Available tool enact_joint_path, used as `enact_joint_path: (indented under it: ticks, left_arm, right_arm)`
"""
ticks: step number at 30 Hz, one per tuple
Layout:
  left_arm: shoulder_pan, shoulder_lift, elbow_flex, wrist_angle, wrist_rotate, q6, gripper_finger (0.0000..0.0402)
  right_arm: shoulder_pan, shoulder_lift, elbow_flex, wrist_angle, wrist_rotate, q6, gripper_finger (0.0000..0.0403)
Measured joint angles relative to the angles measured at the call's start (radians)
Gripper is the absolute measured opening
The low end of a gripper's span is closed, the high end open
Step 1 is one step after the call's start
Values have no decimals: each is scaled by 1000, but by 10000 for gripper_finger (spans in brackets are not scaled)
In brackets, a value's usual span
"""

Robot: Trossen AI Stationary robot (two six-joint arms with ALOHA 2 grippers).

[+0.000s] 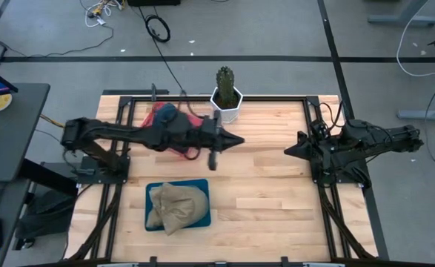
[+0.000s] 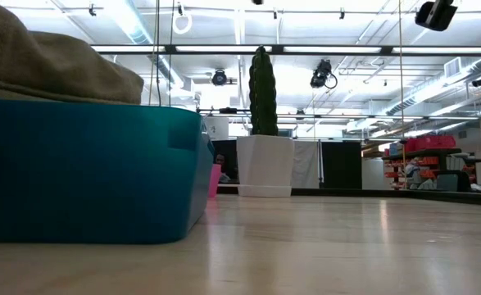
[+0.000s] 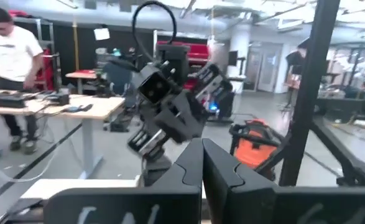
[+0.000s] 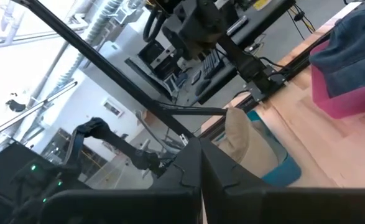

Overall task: Pick & Place hat
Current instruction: Return to Home Position

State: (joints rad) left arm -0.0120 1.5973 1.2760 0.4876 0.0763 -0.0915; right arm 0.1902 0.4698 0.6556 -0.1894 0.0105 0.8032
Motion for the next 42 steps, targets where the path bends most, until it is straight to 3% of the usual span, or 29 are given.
enact_joint_path:
  ticks: [10,20,42]
  left_arm:
    - [-1,-317,-323,43,-65,49,2]
    - [4,-577,-601,121,-69,58,2]
    - [9,-1088,-1018,137,-91,16,2]
  right_arm:
    - [0,4,0,1,28,-106,2]
    - [-1,7,0,7,91,-93,15]
    - [-1,85,-2,18,106,-73,2]
